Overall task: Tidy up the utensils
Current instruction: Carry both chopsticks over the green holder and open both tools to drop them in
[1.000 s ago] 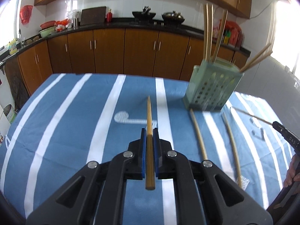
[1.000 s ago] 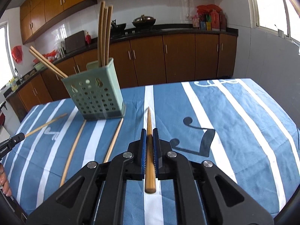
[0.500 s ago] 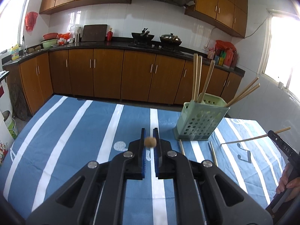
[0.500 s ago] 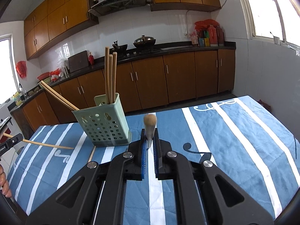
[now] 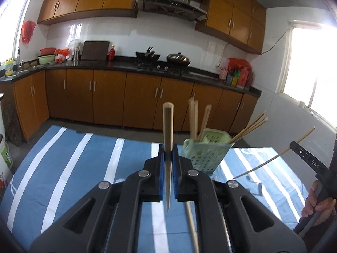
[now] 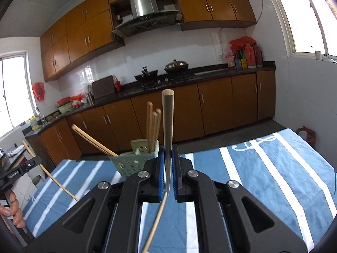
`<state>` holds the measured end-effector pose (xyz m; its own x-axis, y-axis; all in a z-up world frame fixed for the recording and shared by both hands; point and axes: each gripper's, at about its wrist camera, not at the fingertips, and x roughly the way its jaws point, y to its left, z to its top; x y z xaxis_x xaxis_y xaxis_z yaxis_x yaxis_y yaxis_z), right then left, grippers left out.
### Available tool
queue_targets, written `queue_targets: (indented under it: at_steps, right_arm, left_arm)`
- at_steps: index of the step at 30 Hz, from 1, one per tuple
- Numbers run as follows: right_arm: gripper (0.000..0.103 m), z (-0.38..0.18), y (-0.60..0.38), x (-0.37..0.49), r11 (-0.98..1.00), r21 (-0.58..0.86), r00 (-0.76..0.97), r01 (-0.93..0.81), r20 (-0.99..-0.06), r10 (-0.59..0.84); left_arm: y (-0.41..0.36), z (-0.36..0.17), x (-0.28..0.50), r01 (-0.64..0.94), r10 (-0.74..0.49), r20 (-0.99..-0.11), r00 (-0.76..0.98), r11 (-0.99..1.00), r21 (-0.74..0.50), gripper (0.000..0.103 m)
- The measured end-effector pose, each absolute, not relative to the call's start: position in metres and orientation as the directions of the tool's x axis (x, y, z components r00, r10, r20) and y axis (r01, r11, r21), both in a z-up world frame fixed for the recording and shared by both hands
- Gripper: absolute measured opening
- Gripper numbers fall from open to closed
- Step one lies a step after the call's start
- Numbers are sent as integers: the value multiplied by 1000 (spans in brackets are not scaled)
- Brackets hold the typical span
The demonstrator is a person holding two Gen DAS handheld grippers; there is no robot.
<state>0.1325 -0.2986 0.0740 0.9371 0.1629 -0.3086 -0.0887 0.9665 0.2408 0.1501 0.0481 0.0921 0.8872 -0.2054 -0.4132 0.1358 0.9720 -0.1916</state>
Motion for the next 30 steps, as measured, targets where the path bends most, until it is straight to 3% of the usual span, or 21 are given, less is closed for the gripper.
queue_targets:
  at_steps: [8, 21, 30]
  right_arm:
    - [7, 114, -288, 127, 940, 278, 940, -195, -219, 260]
    - [7, 144, -268, 159, 955, 218, 960, -202, -147, 237]
    - [7, 123, -264, 209, 956, 238, 951, -173, -211, 224]
  left_arm:
    - [21, 134, 151, 190, -246, -308, 919, 961, -200, 8]
    - [-14, 198, 184, 196, -227, -118, 967, 954, -226, 8]
    - [-28, 171, 234, 147, -186, -158, 970, 963, -227, 8]
